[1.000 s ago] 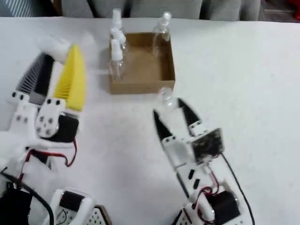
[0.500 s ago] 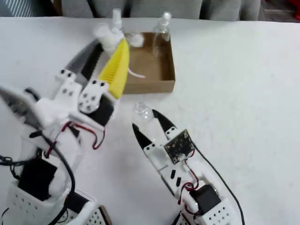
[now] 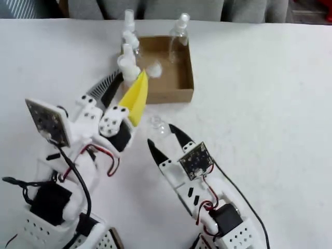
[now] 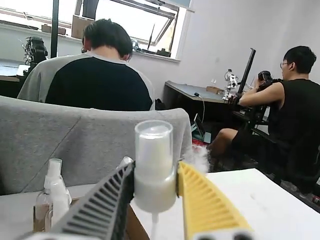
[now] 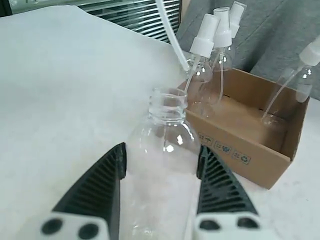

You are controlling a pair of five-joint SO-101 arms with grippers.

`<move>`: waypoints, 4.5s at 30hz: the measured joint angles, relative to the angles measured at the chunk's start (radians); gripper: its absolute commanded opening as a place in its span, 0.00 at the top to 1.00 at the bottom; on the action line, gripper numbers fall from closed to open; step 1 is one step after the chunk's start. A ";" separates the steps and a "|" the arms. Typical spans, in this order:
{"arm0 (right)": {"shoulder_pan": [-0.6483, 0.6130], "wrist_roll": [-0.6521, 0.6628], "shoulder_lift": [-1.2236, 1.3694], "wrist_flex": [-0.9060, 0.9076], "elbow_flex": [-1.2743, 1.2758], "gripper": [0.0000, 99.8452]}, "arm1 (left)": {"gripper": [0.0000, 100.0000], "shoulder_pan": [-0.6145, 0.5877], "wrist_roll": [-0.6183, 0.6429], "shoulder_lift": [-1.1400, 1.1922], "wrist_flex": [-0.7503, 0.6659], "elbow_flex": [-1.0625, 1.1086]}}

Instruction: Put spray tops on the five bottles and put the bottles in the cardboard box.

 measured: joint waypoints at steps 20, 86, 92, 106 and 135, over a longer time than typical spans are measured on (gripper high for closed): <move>0.000 0.000 0.000 0.000 0.003 0.98 | 0.98 0.040 0.000 -0.043 0.015 0.112; 0.359 0.002 0.000 -0.204 -0.044 0.98 | 0.92 -0.026 -0.002 -0.582 0.356 0.684; 0.384 0.002 0.072 -0.226 -0.133 0.98 | 0.98 -0.215 0.000 -0.586 0.350 0.773; 0.382 -0.107 0.827 -0.779 -0.371 0.98 | 0.98 -0.359 -0.230 -0.588 0.419 0.899; 0.384 -0.107 2.087 -1.260 -1.068 0.98 | 0.98 -0.361 -0.242 -0.588 0.422 0.899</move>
